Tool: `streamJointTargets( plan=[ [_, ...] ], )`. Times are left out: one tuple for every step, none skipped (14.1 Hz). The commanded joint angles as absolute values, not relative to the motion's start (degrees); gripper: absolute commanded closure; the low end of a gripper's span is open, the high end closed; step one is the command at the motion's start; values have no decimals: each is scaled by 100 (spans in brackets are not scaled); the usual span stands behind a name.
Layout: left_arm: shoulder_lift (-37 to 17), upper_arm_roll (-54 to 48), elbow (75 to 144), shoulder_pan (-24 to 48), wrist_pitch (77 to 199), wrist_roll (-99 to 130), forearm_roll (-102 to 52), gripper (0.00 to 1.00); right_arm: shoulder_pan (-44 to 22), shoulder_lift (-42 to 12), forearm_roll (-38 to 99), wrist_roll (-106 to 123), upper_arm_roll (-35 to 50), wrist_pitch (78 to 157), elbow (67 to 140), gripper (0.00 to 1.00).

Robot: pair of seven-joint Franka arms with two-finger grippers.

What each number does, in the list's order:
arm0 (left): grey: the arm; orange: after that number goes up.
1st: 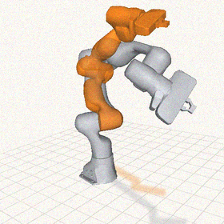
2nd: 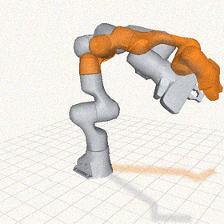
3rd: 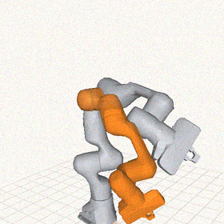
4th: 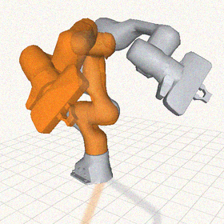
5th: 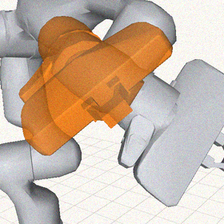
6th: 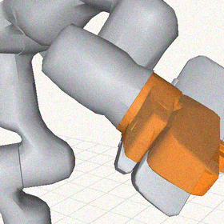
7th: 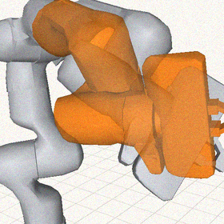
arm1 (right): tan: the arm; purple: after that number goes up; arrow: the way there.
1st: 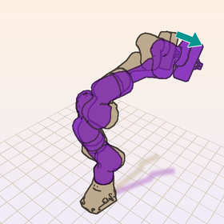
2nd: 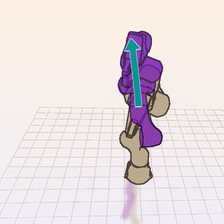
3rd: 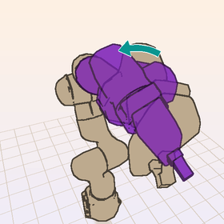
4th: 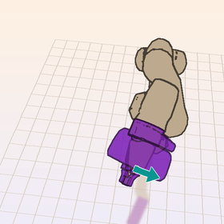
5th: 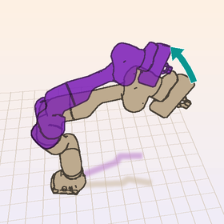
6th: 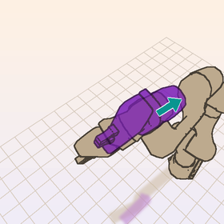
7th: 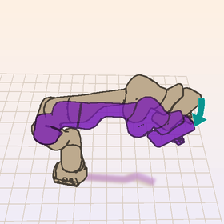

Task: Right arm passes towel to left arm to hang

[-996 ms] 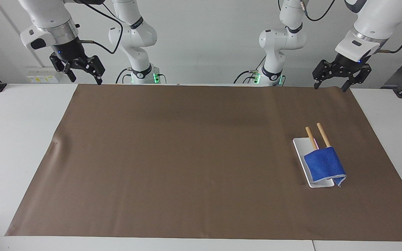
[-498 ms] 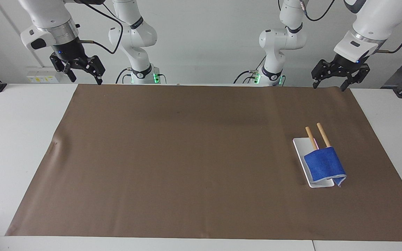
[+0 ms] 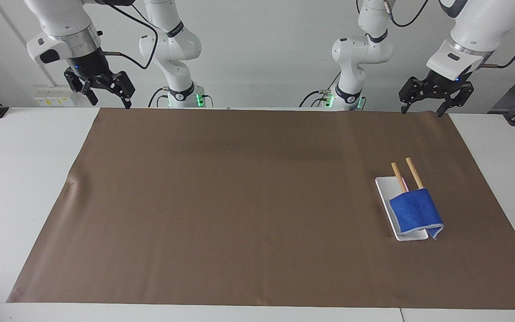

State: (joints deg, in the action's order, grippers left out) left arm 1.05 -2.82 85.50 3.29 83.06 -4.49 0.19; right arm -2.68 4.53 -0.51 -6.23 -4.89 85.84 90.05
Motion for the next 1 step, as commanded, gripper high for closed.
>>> streamJointTargets(
  plan=[
    [290,-290,8780,281,8402,-518,123,0,-246,519,-79,-624,-439,8587,9070,0]
  ],
)
